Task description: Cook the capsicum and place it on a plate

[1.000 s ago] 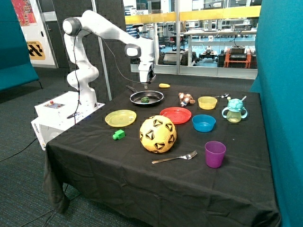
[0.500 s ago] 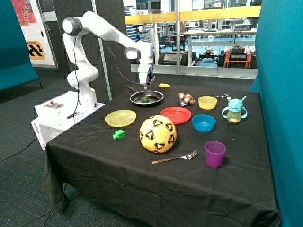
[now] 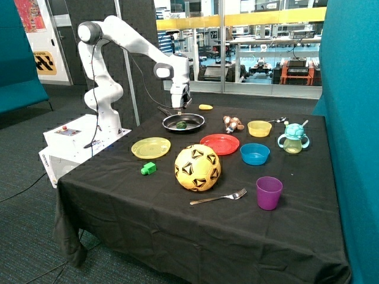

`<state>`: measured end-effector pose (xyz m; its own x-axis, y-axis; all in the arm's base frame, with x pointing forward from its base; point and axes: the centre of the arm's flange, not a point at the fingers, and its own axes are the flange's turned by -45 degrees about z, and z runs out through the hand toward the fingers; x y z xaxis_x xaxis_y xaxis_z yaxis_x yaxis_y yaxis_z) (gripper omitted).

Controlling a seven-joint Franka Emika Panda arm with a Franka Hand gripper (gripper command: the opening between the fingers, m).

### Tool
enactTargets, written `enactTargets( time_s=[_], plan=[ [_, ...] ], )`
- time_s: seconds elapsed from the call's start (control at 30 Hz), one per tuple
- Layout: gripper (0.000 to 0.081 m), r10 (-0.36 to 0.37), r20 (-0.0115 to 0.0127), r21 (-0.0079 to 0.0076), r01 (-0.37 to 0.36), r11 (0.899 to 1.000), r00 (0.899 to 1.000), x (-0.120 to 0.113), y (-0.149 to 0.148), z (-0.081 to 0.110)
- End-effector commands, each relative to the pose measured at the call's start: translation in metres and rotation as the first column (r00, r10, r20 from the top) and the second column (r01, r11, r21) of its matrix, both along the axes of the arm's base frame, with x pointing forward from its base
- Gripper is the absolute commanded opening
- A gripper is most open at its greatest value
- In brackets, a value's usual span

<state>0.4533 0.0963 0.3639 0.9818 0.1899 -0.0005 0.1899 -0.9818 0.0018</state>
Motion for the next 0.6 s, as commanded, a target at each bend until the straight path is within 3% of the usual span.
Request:
enactTargets(
  time_s=[0.0,0.57],
  plan=[
    [0.0727,-0.013,0.0002,0.0018,0.013,1.0,1.0,-0.011,-0.005,-0.012],
    [0.0731,-0.036,0.0002,0.0018,0.036,0.999,0.999,-0.007,-0.015,-0.035]
  ],
)
